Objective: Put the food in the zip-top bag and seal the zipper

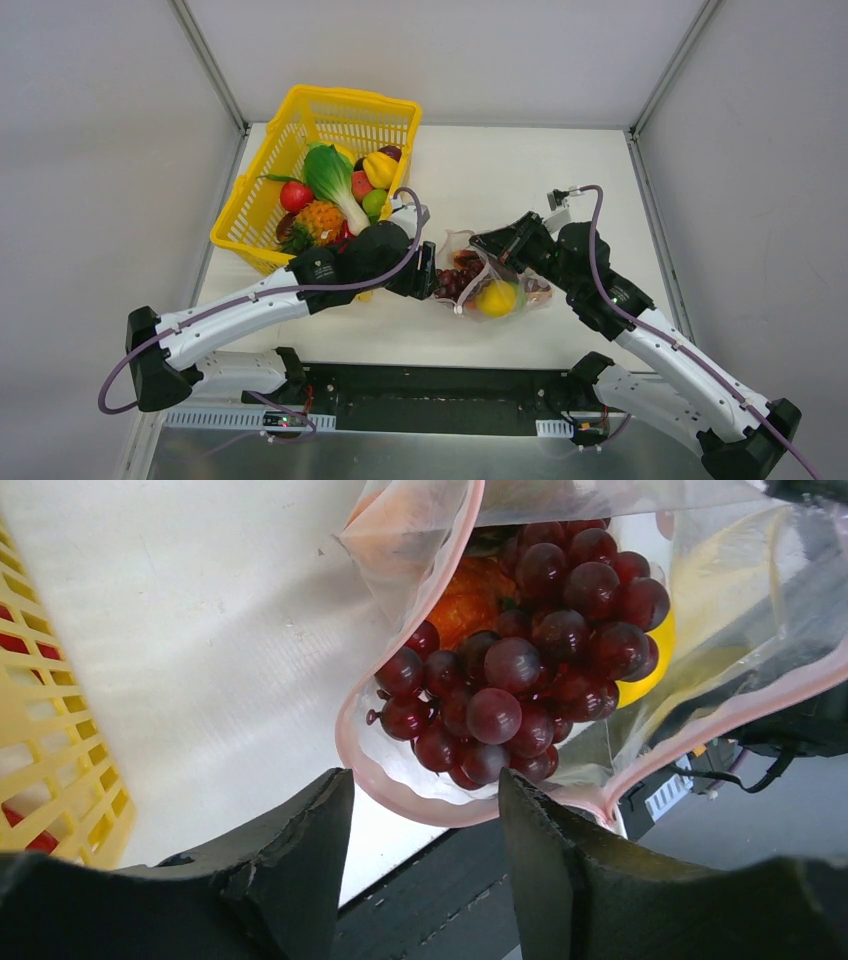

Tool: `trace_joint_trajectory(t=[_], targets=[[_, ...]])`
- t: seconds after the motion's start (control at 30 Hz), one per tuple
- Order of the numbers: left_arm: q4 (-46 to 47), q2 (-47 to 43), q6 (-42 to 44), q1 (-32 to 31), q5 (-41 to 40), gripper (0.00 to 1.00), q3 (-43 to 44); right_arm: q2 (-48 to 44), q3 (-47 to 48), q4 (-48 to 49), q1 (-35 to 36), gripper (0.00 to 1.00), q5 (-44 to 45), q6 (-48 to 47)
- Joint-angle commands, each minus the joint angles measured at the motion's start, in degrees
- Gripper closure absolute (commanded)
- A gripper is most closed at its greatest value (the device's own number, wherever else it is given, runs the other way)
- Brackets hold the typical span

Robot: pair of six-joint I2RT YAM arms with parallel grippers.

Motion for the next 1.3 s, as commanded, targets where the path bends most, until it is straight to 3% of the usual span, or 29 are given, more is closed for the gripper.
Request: trace_joint_trajectory(t=[0.0,0.27,0.4,0.5,0.6,0.7,1.27], targets=[[2.2,1.3,-1.3,-0.4,-0.4,0.51,-1.0,-1.3,2.5,2.6,-0.1,0.95,0.7,0.0],[1.7,2.2,-2.4,-0.5,-5.0,0.42,-2.4,-1.7,2.4,2.4,-0.1,0.95,0.3,0.0],[2.2,2.6,-2.3,-0.5,-5.2,0.44,-3.5,-1.9,2.2,2.4,-0.1,0.95,0.5,0.0],[2.9,4.5,-2.4,-0.5,-3.5,0.52,-3.5,-1.7,2.4,2.4,-0.1,0.95,0.4,0.0],[5.2,5.6,-2.6,-0.5,-1.2,0.84,-3.7,-1.4,2.4,2.4,-0.1,0.95,0.1,-0.1],[7.4,5.1,-2.8,-0.5,-0.1,1.00,-4.4,-1.4,2.3,2.4,-0.1,0.95,0.1,-0.1],[4.0,-0.9,2.2,-0.4,-2.9,1.00,1.3,-1.2,2.1,2.0,-0.1,0.95,0.3,-0.5]])
